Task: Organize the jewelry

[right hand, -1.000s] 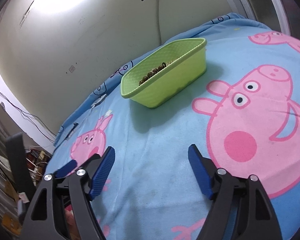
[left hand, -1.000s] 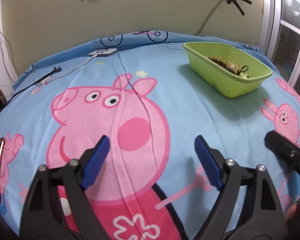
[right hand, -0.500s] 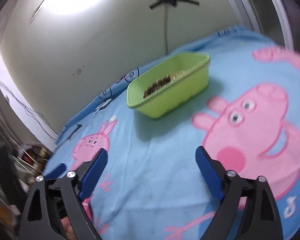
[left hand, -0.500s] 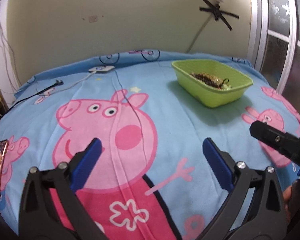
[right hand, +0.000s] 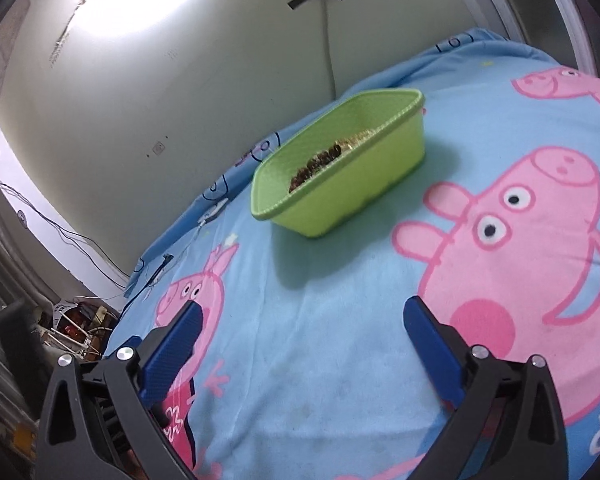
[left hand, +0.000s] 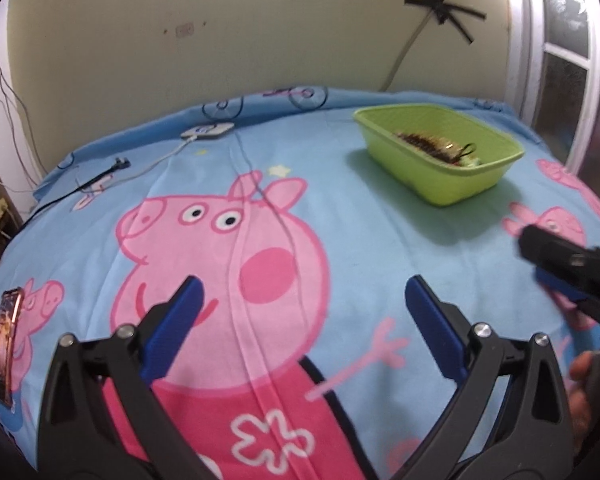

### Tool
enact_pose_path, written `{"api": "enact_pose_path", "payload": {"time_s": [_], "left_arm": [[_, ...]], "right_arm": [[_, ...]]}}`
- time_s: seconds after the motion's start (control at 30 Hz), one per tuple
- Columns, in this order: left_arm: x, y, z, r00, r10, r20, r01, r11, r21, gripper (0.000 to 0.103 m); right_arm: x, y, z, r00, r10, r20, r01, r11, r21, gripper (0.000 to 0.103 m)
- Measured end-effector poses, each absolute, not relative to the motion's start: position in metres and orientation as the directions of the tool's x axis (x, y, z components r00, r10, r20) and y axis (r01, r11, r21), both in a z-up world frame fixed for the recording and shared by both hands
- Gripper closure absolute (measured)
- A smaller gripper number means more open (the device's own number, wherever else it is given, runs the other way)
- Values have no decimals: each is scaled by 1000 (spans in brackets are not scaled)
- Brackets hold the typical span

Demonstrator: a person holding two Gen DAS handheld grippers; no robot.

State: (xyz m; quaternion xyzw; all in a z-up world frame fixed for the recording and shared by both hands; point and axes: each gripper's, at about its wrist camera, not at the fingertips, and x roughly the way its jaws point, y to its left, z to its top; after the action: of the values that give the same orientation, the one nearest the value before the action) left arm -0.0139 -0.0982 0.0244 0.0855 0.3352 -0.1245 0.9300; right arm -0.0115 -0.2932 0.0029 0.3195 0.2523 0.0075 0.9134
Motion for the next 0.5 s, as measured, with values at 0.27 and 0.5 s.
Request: {"api": "enact_pose_path", "payload": {"time_s": [0.27, 0.5], "left_arm": [[10, -89, 5, 670, -124, -732, 232, 972, 48, 6], [6, -94, 3, 674, -61, -736, 210, 971, 112, 6]], "right_arm": [[-8, -286, 5, 858, 196, -475, 125, 817, 563, 20], [-11, -275, 10, 865, 206, -458, 83, 841, 535, 20]]}}
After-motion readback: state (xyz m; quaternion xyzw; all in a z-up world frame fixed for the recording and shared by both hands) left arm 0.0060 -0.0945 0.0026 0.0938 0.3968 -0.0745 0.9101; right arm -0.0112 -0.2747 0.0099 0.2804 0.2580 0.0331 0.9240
